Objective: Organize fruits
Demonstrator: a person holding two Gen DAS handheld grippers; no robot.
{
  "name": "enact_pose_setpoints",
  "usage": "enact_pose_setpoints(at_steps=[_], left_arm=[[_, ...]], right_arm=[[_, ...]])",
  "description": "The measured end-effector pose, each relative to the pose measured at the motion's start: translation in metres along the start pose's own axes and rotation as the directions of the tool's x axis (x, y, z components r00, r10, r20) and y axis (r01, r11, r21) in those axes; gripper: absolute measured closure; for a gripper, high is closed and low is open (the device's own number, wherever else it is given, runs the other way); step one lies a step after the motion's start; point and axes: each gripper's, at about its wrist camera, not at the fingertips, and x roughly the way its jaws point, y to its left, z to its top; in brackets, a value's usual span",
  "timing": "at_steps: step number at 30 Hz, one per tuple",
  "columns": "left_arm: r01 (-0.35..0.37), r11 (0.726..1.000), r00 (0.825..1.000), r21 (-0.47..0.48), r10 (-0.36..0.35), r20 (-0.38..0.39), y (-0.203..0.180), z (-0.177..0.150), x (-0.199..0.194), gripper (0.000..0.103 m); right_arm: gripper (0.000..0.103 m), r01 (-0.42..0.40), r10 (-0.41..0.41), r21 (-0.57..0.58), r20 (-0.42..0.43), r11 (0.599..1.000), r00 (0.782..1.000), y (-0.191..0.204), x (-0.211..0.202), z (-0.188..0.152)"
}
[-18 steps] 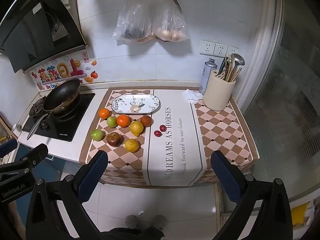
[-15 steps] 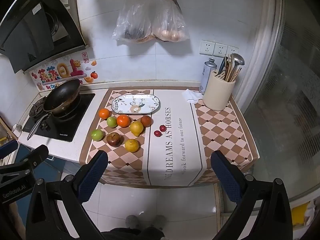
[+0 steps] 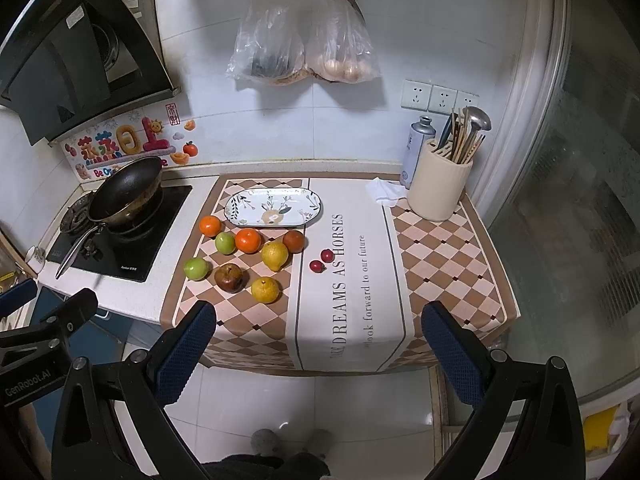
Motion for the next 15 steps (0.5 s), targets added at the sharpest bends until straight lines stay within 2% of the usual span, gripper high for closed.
enact_pose_setpoints(at_steps=[15], left_arm=[[0.002, 1.000, 1.000, 0.000, -0.002, 0.008, -0.0010, -0.0053, -0.0009, 0.000]], right_arm=[[0.000, -0.011, 0.011, -0.009, 0.008, 1.000, 1.000, 0.0031, -0.0025, 0.0031]])
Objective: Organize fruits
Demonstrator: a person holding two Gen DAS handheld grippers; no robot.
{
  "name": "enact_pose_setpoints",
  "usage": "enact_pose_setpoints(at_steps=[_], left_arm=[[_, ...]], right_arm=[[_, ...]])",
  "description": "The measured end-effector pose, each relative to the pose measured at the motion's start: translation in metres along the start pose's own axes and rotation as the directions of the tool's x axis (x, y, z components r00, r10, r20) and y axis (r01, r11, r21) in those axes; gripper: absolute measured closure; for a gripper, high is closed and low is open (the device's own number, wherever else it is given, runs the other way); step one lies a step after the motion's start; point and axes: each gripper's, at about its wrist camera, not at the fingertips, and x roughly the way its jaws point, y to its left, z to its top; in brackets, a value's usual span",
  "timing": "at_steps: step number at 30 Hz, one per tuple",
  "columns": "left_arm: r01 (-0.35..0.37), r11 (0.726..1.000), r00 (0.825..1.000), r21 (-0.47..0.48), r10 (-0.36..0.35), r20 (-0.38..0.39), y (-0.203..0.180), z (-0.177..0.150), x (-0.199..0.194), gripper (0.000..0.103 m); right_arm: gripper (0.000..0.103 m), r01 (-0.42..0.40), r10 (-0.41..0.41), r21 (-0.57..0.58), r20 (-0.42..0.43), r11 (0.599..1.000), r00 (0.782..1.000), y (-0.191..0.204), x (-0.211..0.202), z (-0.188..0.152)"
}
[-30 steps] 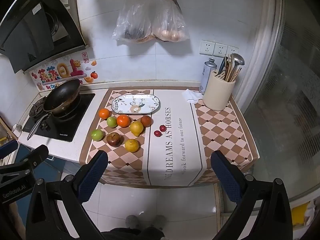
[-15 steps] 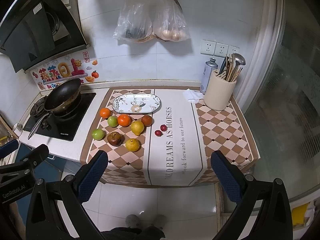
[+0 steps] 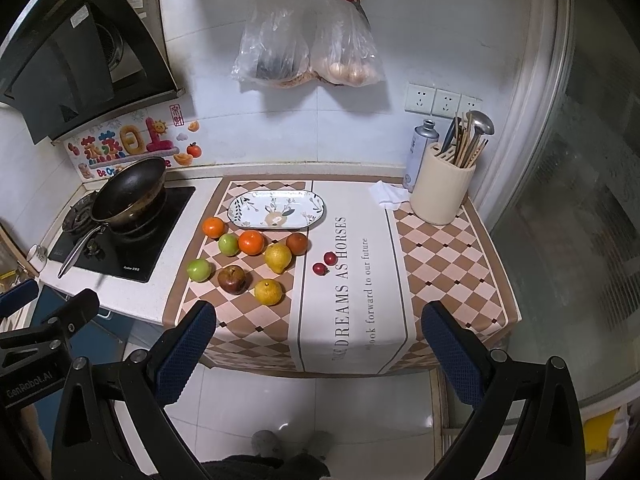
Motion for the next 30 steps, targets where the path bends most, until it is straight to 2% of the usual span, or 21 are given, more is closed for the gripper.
enact_pose_setpoints(at_steps=[30], left_arm=[[0.005, 1.000, 1.000, -0.009, -0.005, 0.001, 0.0046, 0.0011, -0.0003, 0.000]], right_arm=[[0.000, -0.003, 0.003, -0.003, 0.000, 1.000, 1.000, 0.0040, -0.0040, 0.0023]])
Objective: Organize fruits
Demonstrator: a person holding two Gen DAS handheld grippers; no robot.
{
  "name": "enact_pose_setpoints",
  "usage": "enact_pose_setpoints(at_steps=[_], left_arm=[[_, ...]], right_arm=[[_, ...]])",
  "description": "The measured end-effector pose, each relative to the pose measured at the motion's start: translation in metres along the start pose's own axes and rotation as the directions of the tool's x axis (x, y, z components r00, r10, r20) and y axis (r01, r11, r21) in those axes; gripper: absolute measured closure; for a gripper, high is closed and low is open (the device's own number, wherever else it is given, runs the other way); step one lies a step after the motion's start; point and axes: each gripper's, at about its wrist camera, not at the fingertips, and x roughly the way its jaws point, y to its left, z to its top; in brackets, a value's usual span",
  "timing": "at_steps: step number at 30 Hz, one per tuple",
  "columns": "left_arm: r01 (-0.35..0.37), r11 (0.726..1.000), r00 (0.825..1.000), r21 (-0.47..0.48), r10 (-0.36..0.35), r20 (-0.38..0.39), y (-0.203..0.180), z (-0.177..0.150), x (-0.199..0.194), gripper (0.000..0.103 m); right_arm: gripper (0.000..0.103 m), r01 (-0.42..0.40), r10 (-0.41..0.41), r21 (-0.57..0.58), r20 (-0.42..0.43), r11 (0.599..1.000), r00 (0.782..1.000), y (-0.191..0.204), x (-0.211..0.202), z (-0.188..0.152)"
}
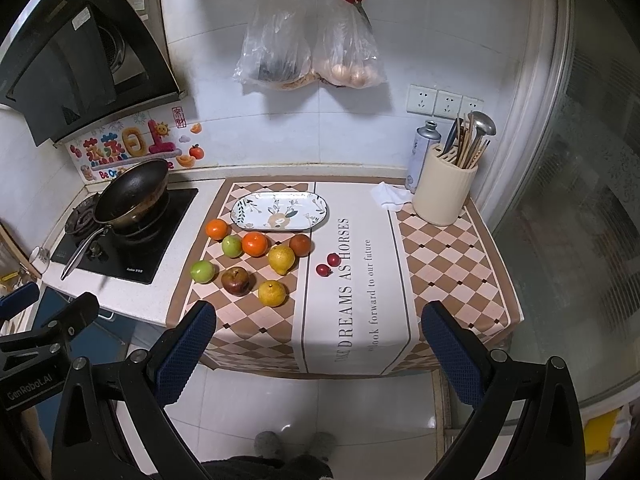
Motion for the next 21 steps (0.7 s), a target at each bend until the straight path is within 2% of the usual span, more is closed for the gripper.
enact_pose_setpoints(at_steps=[21], left_arm=[[0.001, 1.000, 1.000, 0.008, -0.001, 0.015, 0.0095, -0.0009, -0.0030, 0.000]], right_arm=[[0.000, 0.001, -0.001, 0.012, 0.007, 1.000, 1.000, 0.0046, -0.0023, -0.0002]])
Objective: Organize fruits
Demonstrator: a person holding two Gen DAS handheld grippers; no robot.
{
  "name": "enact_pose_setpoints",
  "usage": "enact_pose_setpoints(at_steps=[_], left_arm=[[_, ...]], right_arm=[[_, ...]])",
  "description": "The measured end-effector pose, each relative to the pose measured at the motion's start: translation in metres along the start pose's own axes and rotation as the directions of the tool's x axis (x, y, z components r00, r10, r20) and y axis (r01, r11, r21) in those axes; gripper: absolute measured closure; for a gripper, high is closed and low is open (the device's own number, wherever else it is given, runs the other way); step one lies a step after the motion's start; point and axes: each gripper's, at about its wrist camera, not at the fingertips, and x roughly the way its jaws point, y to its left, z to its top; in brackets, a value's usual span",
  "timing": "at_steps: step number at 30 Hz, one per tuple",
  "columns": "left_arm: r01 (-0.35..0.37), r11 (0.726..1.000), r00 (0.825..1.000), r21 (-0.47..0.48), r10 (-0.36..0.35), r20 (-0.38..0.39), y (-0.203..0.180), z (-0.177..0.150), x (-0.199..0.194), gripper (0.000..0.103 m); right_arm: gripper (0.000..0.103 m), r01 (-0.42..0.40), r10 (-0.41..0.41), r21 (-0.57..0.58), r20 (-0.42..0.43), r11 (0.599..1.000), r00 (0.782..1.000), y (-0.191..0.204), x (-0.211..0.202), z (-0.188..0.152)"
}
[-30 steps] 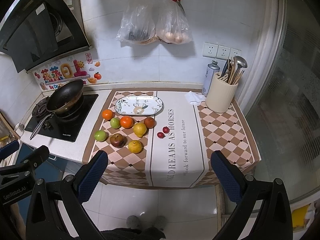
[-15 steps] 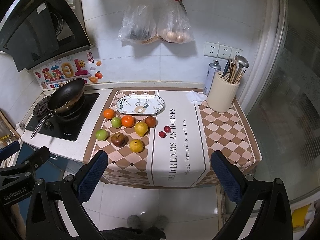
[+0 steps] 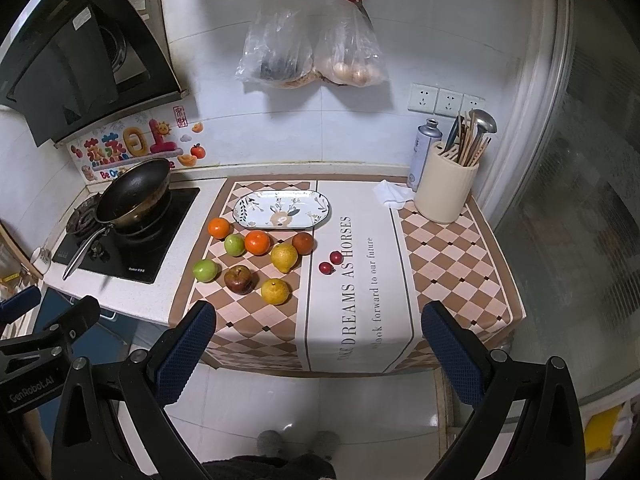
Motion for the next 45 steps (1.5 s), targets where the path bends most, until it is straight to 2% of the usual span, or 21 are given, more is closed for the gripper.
enact_pose_setpoints(at_steps=[5, 9, 12, 16, 18, 19, 21, 23, 25, 27, 28, 29, 31, 32, 33, 35, 36, 41, 42, 44, 45], left_arm=[[-0.058, 0.998, 0.988, -0.017, 0.059, 0.143, 0.029, 0.009, 0.003, 0.000], [-0.110, 0.994, 0.981, -0.020, 0.112, 0.161, 0.053, 0.017, 0.033, 0.000], [-0.146, 0.989, 0.983, -0.030, 0.148, 0.108, 0.071, 0.025, 0.071, 0.000], [-0.171, 0.984, 0.985, -0.054, 0.171, -0.006, 0.089, 0.034, 0.126, 0.000], [-0.193, 0.979, 0.980, -0.063, 0.189, -0.065, 0.096, 0.036, 0.156, 0.000], [-0.202, 0.977, 0.975, -0.064, 0.195, -0.108, 0.098, 0.036, 0.175, 0.000], [-0.197, 0.978, 0.966, -0.063, 0.183, -0.180, 0.098, 0.038, 0.209, 0.000], [-0.193, 0.980, 0.951, -0.057, 0.172, -0.255, 0.094, 0.039, 0.243, 0.000], [-0.183, 0.982, 0.937, -0.054, 0.158, -0.311, 0.089, 0.039, 0.270, 0.000], [-0.174, 0.984, 0.914, -0.044, 0.145, -0.378, 0.080, 0.040, 0.301, 0.000], [-0.164, 0.985, 0.905, -0.047, 0.131, -0.405, 0.076, 0.041, 0.312, 0.001], [-0.149, 0.988, 0.893, -0.046, 0.114, -0.436, 0.069, 0.041, 0.326, 0.001], [-0.113, 0.993, 0.883, -0.043, 0.081, -0.462, 0.057, 0.044, 0.344, 0.001], [-0.091, 0.995, 0.875, -0.036, 0.063, -0.480, 0.049, 0.045, 0.354, 0.001], [-0.057, 0.998, 0.862, -0.029, 0.035, -0.505, 0.037, 0.045, 0.366, 0.001], [-0.010, 1.000, 0.848, -0.021, -0.003, -0.530, 0.022, 0.046, 0.382, 0.001], [0.022, 1.000, 0.833, -0.011, -0.024, -0.552, 0.011, 0.045, 0.391, 0.001], [0.097, 0.993, 0.778, 0.072, -0.030, -0.628, -0.029, 0.032, 0.428, 0.002], [0.108, 0.991, 0.767, 0.085, -0.028, -0.641, -0.036, 0.028, 0.435, 0.004], [0.121, 0.987, 0.752, 0.105, -0.022, -0.659, -0.044, 0.025, 0.445, 0.020], [0.126, 0.985, 0.746, 0.115, -0.018, -0.666, -0.048, 0.023, 0.450, 0.024]], right_arm=[[0.000, -0.030, 0.027, 0.089, 0.035, 0.996, 0.999, 0.003, 0.006, -0.004], [0.000, -0.048, 0.043, 0.155, 0.031, 0.987, 0.999, 0.003, 0.037, -0.010], [0.000, -0.071, 0.075, 0.199, -0.014, 0.977, 0.997, 0.006, 0.073, -0.010], [0.000, -0.128, 0.162, 0.254, -0.116, 0.959, 0.980, 0.010, 0.148, -0.006], [0.000, -0.147, 0.191, 0.262, -0.153, 0.954, 0.970, 0.013, 0.184, -0.005], [0.001, -0.154, 0.208, 0.259, -0.195, 0.954, 0.959, 0.019, 0.216, -0.005], [0.004, -0.158, 0.218, 0.244, -0.242, 0.957, 0.945, 0.025, 0.261, -0.006], [0.008, -0.176, 0.240, 0.217, -0.318, 0.960, 0.917, 0.038, 0.321, -0.008], [0.021, -0.185, 0.248, 0.189, -0.402, 0.964, 0.881, 0.051, 0.379, -0.014], [0.023, -0.189, 0.250, 0.175, -0.462, 0.966, 0.851, 0.061, 0.421, -0.021], [0.024, -0.194, 0.253, 0.168, -0.503, 0.967, 0.826, 0.067, 0.448, -0.027], [0.024, -0.199, 0.256, 0.164, -0.527, 0.966, 0.811, 0.071, 0.464, -0.031], [0.032, -0.211, 0.259, 0.149, -0.567, 0.966, 0.782, 0.079, 0.492, -0.037], [0.033, -0.210, 0.247, 0.132, -0.574, 0.969, 0.781, 0.084, 0.497, -0.038], [0.039, -0.214, 0.239, 0.112, -0.577, 0.970, 0.781, 0.087, 0.503, -0.039], [0.041, -0.234, 0.258, 0.117, -0.576, 0.965, 0.775, 0.085, 0.510, -0.039], [0.041, -0.231, 0.256, 0.118, -0.582, 0.966, 0.772, 0.082, 0.513, -0.040], [0.041, -0.197, 0.246, 0.147, -0.609, 0.969, 0.754, 0.050, 0.511, -0.040], [0.041, -0.199, 0.249, 0.150, -0.610, 0.969, 0.752, 0.047, 0.512, -0.040], [0.041, -0.208, 0.260, 0.157, -0.617, 0.966, 0.743, 0.043, 0.512, -0.039], [0.041, -0.211, 0.260, 0.154, -0.621, 0.965, 0.740, 0.045, 0.512, -0.039]])
